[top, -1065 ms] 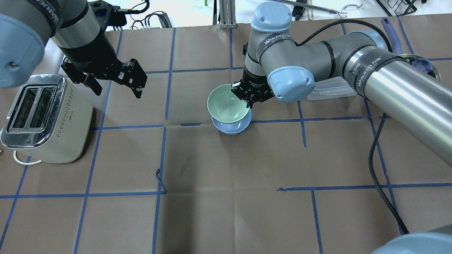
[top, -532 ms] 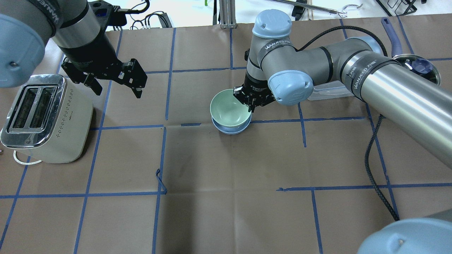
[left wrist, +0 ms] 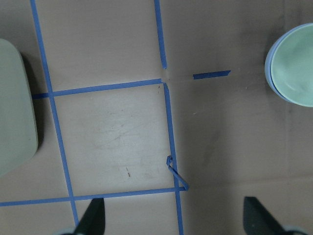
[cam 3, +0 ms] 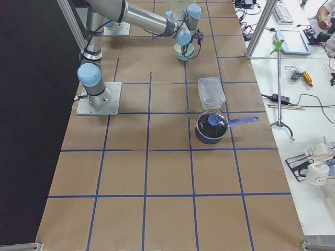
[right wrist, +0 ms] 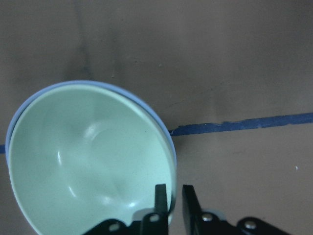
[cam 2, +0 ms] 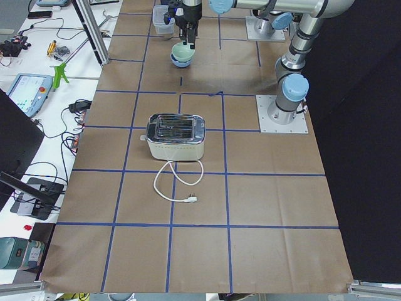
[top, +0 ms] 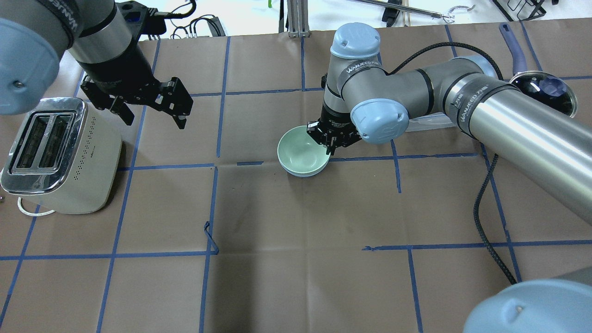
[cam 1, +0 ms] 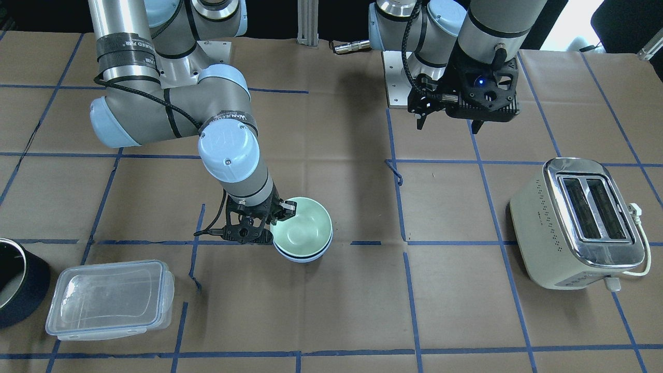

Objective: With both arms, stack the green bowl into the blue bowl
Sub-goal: 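Open the right gripper and raise it away from the stacked bowls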

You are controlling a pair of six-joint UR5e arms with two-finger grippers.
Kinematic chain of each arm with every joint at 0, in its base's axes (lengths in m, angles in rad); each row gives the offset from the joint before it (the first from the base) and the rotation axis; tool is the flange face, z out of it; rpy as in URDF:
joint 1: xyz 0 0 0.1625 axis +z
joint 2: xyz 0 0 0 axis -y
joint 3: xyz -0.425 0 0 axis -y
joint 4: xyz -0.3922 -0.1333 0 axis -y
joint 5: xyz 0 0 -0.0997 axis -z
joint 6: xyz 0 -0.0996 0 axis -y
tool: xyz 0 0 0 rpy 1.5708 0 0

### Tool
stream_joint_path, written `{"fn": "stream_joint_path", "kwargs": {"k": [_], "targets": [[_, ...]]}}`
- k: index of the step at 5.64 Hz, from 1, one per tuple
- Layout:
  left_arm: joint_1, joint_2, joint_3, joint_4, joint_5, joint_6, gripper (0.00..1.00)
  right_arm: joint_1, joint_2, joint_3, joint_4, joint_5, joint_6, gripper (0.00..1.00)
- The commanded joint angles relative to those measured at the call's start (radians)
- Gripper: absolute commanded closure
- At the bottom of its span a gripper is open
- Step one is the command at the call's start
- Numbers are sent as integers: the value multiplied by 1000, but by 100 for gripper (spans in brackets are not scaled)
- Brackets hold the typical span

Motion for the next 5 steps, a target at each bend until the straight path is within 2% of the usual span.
{"fn": "stream_joint_path", "kwargs": {"k": [1,2,4,5], "targets": [[0,1,-2,-1,0,0,1,-3,-10,-25,7,1,8,0],[0,1,0,-1,0,1,1,-5,-10,-106,54,-5,8,0],[2,1,0,2,0,1,1,-21,-57,-276,334,-15,-15,0],[2,1,0,2,0,1,1,-58,-140,-288,420,-25,-99,0]]}}
